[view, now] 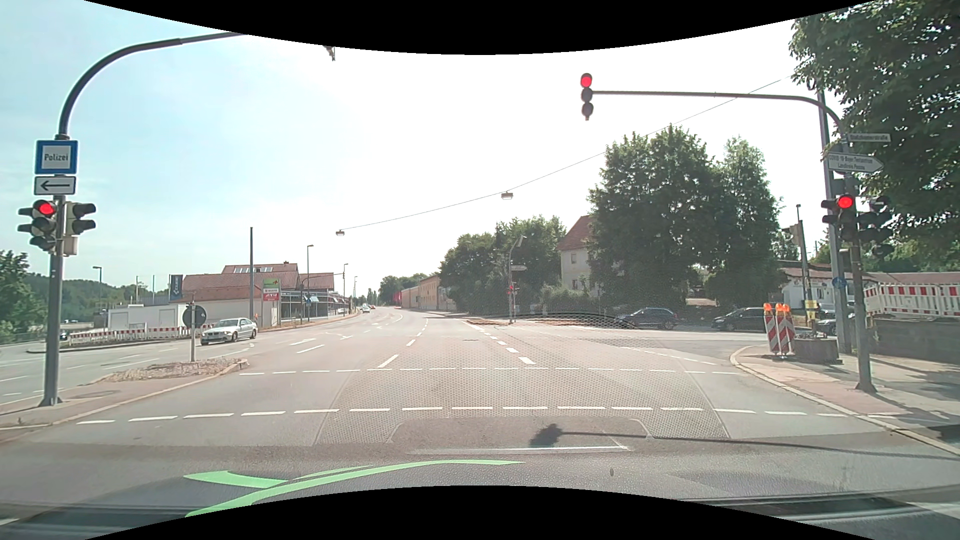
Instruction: Follow the waypoints while adhering to traffic rules and regulations
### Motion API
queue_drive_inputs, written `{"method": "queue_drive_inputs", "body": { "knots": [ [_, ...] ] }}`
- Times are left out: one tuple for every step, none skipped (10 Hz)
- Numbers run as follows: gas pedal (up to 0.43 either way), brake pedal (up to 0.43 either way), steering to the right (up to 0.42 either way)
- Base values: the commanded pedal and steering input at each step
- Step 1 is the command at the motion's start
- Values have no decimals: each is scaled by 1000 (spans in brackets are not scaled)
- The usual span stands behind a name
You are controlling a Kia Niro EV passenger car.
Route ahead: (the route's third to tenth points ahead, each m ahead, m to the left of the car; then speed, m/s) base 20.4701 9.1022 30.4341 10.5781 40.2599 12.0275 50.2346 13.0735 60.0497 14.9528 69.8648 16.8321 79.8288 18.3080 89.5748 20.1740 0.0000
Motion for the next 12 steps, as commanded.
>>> {"method": "queue_drive_inputs", "body": {
  "knots": [
    [0, 341, -12],
    [0, 341, -11],
    [0, 341, -11],
    [0, 341, -12],
    [0, 341, -11],
    [0, 341, -11],
    [0, 341, -12],
    [0, 335, -12],
    [0, 341, -11],
    [0, 341, -11],
    [0, 341, -12],
    [0, 341, -12]
  ]
}}
